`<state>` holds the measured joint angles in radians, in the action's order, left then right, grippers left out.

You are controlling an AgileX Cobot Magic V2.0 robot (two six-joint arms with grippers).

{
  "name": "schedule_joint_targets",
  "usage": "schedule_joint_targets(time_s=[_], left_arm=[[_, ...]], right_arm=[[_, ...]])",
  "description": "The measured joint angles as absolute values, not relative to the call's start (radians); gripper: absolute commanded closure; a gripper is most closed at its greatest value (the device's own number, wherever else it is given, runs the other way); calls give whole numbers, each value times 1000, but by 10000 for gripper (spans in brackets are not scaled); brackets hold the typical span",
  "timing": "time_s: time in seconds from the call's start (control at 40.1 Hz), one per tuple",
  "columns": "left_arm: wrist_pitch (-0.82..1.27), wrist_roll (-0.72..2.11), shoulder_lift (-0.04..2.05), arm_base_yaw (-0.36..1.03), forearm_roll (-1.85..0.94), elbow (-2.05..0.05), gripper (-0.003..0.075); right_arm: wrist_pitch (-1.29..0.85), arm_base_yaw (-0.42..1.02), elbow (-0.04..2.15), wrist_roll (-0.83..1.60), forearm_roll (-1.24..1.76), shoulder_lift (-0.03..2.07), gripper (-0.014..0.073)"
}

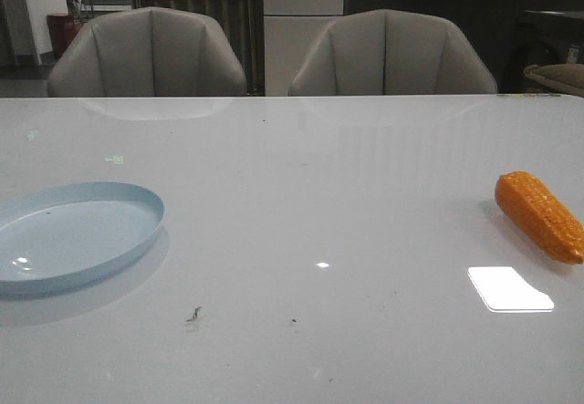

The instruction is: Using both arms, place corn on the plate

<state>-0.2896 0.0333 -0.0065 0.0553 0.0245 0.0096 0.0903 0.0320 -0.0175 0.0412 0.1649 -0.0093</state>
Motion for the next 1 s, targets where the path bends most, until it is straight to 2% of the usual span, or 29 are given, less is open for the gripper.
schedule_joint_targets(time_s=[0.125, 0.275, 0.399, 0.499, 0.724, 0.824, 0.899, 0.949, 0.998], left_arm=[[-277, 33, -6, 55, 25, -45, 627], [-183, 33, 37, 55, 77, -244, 627], [-146, 33, 234, 55, 150, -411, 627], [-151, 33, 368, 55, 153, -485, 627], [-153, 33, 665, 55, 140, -521, 627], [-161, 33, 849, 67, 19, -521, 627], [-161, 33, 955, 85, -14, -521, 609], [-161, 33, 1014, 93, -21, -521, 568], [-161, 33, 1070, 106, -24, -521, 496]], right_arm=[[69, 32, 95, 35, 164, -9, 537], [11, 32, 342, 33, 66, 63, 537], [42, 32, 486, 33, 17, 289, 537], [82, 32, 522, 33, 13, 414, 537], [85, 32, 530, 33, 12, 675, 537], [47, 32, 530, 33, 10, 785, 533], [45, 32, 530, 33, 10, 843, 482], [45, 32, 530, 33, 8, 868, 386], [45, 32, 530, 33, 8, 891, 256]])
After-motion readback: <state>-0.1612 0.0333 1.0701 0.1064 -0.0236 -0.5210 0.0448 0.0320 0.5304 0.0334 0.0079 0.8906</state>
